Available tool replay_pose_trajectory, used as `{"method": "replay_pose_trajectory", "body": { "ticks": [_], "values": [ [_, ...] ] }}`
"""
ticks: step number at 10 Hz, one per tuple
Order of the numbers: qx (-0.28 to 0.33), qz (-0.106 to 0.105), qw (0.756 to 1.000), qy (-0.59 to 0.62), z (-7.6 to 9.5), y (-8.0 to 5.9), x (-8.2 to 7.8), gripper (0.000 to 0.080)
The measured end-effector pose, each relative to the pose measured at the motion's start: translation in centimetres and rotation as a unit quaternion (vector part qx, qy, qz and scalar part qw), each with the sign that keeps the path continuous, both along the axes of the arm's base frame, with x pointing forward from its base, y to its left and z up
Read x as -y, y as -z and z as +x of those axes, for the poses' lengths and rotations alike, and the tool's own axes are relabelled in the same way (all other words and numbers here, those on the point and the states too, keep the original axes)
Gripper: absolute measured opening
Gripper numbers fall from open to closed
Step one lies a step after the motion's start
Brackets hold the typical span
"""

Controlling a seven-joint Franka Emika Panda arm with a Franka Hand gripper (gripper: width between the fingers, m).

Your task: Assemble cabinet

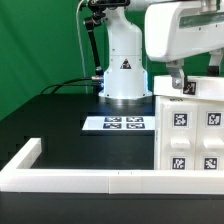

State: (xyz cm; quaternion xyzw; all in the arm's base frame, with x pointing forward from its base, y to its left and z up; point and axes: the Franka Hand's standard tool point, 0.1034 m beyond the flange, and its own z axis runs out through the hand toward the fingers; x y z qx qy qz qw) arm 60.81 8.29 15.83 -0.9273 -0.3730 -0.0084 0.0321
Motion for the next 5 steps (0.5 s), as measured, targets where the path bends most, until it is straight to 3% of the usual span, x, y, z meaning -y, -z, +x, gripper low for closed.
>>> {"method": "replay_pose_trajectory", "body": {
  "ticks": [2,4,5],
  "values": [
    [0.001,0.0,1.0,0.002,0.01,0.27,0.06,0.0796],
    [0.0,0.0,1.0,0.009,0.01,0.27,0.08,0.0552],
    [0.0,0.0,1.0,0.009,0.01,0.27,0.09,0.0552]
  ]
}}
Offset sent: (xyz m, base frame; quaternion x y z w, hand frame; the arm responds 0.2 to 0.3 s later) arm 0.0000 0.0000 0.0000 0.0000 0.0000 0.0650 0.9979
